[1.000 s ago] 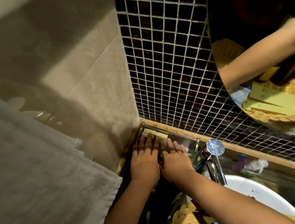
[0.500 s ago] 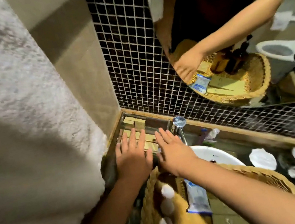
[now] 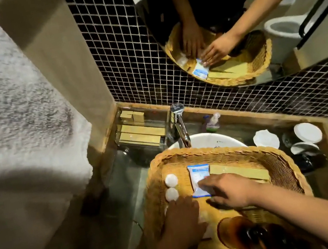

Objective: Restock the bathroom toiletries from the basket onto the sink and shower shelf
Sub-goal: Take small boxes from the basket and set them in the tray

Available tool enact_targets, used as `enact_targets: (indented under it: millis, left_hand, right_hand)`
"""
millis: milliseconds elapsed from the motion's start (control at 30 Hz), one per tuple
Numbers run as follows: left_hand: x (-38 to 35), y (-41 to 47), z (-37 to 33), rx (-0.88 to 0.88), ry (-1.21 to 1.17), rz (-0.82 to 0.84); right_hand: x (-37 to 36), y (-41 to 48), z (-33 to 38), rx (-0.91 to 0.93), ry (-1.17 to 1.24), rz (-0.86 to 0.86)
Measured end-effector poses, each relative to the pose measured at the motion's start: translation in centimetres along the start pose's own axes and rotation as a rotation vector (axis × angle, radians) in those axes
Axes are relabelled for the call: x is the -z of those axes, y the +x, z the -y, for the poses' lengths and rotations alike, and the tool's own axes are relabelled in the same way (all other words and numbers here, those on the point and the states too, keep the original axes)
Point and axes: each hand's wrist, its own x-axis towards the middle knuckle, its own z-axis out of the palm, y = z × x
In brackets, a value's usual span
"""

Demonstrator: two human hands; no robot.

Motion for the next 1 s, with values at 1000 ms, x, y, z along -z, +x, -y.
enact_targets:
  millis: [1000]
  left_hand:
    - [9.7,6.0,6.4,0.073,-0.012,-0.515]
  right_hand:
    - [4.9,5.9,2.5,-0.055,0.559,-0.622]
